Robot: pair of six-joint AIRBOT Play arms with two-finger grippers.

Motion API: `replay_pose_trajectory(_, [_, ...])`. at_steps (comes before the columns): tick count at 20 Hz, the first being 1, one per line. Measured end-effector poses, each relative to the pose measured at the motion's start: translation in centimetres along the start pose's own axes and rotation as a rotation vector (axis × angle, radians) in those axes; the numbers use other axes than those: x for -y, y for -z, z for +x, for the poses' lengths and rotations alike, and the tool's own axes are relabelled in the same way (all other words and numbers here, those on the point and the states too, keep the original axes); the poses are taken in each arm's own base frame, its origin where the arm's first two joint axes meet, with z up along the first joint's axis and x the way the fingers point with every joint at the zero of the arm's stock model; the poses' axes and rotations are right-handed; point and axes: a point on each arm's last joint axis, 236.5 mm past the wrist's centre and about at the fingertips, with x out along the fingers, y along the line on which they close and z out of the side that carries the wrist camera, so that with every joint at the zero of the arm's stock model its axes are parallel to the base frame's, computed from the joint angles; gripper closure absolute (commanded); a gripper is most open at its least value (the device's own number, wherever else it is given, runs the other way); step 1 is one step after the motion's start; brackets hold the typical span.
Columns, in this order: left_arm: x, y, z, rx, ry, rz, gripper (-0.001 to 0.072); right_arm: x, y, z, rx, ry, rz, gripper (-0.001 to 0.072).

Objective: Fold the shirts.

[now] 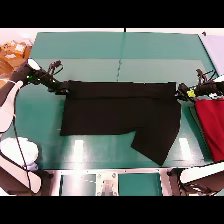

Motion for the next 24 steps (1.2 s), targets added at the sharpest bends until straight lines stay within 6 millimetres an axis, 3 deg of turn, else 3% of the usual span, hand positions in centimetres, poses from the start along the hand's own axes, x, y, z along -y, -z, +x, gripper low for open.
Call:
replay_pose_trajectory(3, [0.5, 0.3, -0.8, -0.031, 0.003, -0.014, 0.0184, 0.4, -0.2, -1.3, -0.009, -0.010, 0.026, 0.0451])
replay_pose_trajectory(4, [0.5, 0.4, -1.4, -0.045, -0.008, -0.017, 0.0185, 0.7, -0.2, -1.9, -0.014, -0.013, 0.040, 0.0531])
replay_pose_trajectory(5, [0.4, 0.5, -2.1, -0.058, -0.023, -0.022, 0.0232, 1.1, 0.0, -2.5, -0.026, -0.018, 0.057, 0.0694])
replay_pose_trajectory(7, [0.2, 0.8, -3.6, -0.091, -0.060, -0.028, 0.0660, 1.9, 0.6, -3.5, -0.049, -0.025, 0.094, 0.0694])
replay_pose_trajectory(8, [0.2, 0.9, -4.3, -0.105, -0.074, -0.028, 0.0685, 2.2, 1.1, -4.0, -0.061, -0.029, 0.109, 0.0694])
replay_pose_trajectory(13, [0.7, 1.5, -7.2, -0.144, -0.111, -0.051, 0.0686, 2.1, 4.0, -6.1, -0.082, -0.037, 0.160, 0.0696])
replay_pose_trajectory(17, [2.2, 3.5, -9.3, -0.133, -0.117, -0.079, 0.0687, 1.1, 8.2, -7.9, -0.082, -0.019, 0.186, 0.0696])
replay_pose_trajectory(20, [3.5, 7.0, -10.6, -0.087, -0.127, -0.100, 0.0687, 1.2, 12.6, -9.0, -0.080, 0.041, 0.201, 0.0695])
replay_pose_trajectory(24, [4.5, 13.5, -10.4, 0.030, -0.141, -0.165, 0.0682, 4.1, 18.5, -10.3, -0.071, 0.223, 0.255, 0.0692])
